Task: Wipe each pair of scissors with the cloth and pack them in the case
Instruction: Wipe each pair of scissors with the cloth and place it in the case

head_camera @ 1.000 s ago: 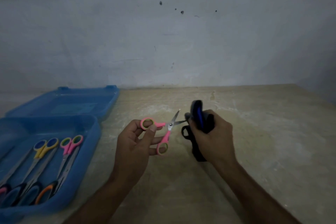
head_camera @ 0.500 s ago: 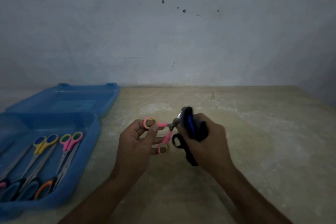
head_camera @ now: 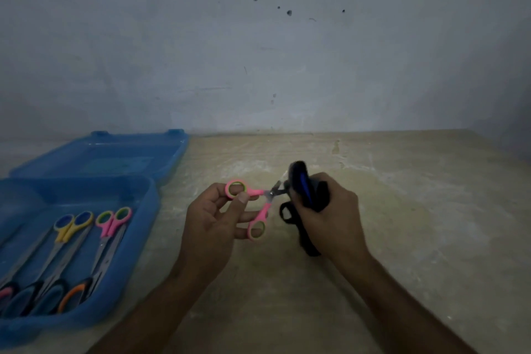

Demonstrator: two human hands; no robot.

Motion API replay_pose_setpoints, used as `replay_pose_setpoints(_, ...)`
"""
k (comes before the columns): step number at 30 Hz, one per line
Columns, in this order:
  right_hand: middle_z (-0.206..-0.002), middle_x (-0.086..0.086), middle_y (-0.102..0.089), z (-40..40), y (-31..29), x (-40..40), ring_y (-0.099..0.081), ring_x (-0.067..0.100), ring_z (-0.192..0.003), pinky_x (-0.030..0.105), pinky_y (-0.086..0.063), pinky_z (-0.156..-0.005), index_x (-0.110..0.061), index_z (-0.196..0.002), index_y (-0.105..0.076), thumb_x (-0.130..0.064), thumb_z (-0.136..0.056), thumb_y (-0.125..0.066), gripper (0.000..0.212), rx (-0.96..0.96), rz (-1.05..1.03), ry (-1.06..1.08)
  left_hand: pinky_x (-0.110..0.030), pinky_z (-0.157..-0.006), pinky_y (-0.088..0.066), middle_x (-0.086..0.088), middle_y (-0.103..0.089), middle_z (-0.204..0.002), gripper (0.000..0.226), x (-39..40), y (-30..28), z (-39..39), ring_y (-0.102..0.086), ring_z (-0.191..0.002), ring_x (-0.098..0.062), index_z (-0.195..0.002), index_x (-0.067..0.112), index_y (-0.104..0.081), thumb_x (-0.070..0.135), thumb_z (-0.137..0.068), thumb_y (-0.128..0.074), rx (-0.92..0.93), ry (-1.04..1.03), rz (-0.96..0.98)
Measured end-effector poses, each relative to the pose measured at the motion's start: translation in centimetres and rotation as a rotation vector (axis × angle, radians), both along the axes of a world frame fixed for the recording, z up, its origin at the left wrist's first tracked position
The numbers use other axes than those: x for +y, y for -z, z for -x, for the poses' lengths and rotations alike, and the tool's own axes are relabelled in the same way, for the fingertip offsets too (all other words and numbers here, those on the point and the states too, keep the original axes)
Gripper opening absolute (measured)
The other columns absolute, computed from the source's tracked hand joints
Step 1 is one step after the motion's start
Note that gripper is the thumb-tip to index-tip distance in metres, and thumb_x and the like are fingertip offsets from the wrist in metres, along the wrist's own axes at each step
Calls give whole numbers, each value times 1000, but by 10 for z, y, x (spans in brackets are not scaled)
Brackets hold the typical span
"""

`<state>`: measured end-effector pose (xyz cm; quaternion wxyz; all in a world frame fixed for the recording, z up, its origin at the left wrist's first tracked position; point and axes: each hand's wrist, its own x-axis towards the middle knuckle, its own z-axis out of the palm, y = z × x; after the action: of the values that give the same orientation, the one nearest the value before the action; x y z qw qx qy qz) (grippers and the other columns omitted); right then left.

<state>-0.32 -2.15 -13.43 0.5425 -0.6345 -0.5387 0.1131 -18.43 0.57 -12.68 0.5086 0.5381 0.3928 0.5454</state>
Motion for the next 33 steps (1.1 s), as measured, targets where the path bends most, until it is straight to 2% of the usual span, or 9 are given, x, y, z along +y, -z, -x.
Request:
replay_pose_setpoints(3, -61, -6, -60, -13, -2, 1, -60, 6, -59, 13, -39, -47, -23, -79, -60, -31, -86, -80, 23, -10, -53, 130, -39, -55, -63, -3, -80, -99, 10, 4, 1, 1, -78, -75, -28, -98, 6, -64, 4, -100, -55, 3, -31, -6)
replay_pose_setpoints(8, -71, -16, -63, 10, -1, -8, -63, -6, -66, 6, -41, -53, -28, -91, -63, -21, -83, -83, 23, -80, 19, -168, -38, -55, -62, -3, -80, -98, 9, -1, 3, -2, -78, -75, -28, -99, 5, -64, 4, -99, -56, -1, 2, 7)
replay_pose_setpoints(15, -65, -11, -60, -18, 0, 1, -61, 2, -63, 7, -39, -52, -22, -83, -61, -24, -85, -81, 20, -29, -56, 135, -36, -53, -62, -2, -80, -99, 8, 9, 3, 3, -78, -73, -28, -96, 7, -63, 4, -99, -56, 1, -35, -15)
replay_pose_setpoints(18, -73, -9, -67, -7, -2, -4, -65, 5, -67, 12, -46, -55, -20, -90, -67, -24, -83, -83, 18, -41, -95, -37, -36, -52, -62, -4, -80, -96, 7, 5, 3, 0, -78, -71, -28, -98, 4, -65, 4, -98, -58, 21, -34, -12)
replay_pose_setpoints(22, -90, -7, -65, 2, 2, -1, -57, 3, -79, 10, -44, -71, -20, -97, -69, -17, -79, -83, 23, -307, -78, -205, -29, -49, -59, 0, -79, -87, 6, 1, 3, -1, -77, -67, -22, -99, 3, -66, 5, -95, -61, 92, 40, -52)
replay_pose_setpoints(26, -81, -2, -66, -26, 4, 8, -65, 17, -75, 33, -52, -66, -21, -90, -68, -10, -78, -81, 20, -117, -97, 57, -30, -50, -59, -6, -79, -95, 8, 7, 4, 5, -77, -70, -25, -99, 5, -66, 3, -97, -59, 116, 75, -44)
replay_pose_setpoints(29, -78, -5, -66, -30, 0, 3, -64, 10, -70, 18, -47, -64, -19, -91, -70, -16, -82, -83, 17, -97, -172, 93, -31, -49, -59, -8, -79, -97, 9, 10, 5, 3, -78, -70, -27, -102, 2, -67, 4, -97, -60, 81, 52, 30)
replay_pose_setpoints(31, -81, -6, -66, -10, -1, -5, -59, 4, -70, 9, -43, -66, -17, -92, -72, -15, -78, -85, 20, -182, -182, -55, -32, -49, -59, -11, -79, -96, 11, 9, 6, 2, -77, -70, -31, -103, 0, -66, 6, -96, -62, 51, 58, 70)
replay_pose_setpoints(33, -84, -4, -69, 8, 3, -9, -61, 7, -74, 15, -48, -69, -17, -93, -73, -16, -74, -85, 22, -300, -142, -207, -32, -49, -58, -14, -78, -94, 12, 9, 7, 2, -77, -68, -32, -103, -2, -65, 6, -95, -62, 47, 75, 73)
